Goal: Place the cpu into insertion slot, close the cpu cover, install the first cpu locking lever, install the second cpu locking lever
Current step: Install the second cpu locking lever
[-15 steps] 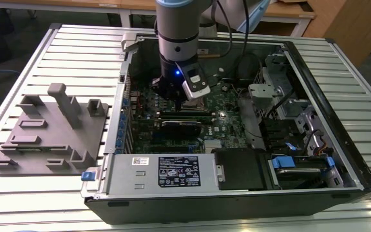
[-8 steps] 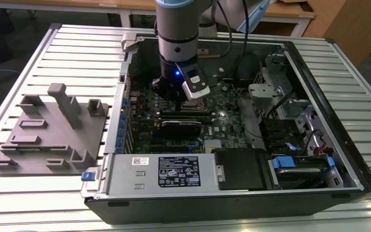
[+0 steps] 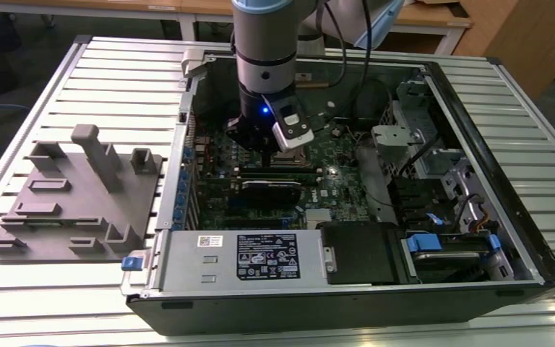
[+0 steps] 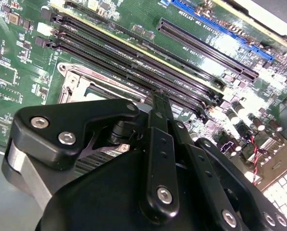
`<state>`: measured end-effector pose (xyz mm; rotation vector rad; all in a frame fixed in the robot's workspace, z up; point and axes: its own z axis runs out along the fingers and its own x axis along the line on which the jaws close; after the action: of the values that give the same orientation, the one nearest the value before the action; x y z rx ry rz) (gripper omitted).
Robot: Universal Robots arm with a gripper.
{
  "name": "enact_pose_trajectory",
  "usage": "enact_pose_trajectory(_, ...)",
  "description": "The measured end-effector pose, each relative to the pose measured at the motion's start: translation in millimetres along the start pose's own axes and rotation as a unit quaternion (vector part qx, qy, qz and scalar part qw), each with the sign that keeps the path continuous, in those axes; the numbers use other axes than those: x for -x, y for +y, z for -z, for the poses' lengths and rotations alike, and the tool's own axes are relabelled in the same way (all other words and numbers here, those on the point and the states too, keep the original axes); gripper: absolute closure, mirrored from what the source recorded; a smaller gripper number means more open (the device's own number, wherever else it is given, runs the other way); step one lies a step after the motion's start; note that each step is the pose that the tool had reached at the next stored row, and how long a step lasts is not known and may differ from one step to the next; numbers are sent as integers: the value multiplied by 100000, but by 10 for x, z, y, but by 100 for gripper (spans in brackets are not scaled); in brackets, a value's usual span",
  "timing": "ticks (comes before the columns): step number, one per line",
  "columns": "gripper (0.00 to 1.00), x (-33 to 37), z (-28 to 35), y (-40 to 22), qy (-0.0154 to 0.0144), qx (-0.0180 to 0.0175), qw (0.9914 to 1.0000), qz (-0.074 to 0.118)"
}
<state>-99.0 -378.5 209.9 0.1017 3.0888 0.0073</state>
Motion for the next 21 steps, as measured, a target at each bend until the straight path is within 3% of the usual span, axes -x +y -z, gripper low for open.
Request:
enact_pose_trajectory(13,90,-5,-28,0,-1,8,100000,2)
enact_pose_trajectory(21,90,-11,-35,-1,15,220,100000,-17)
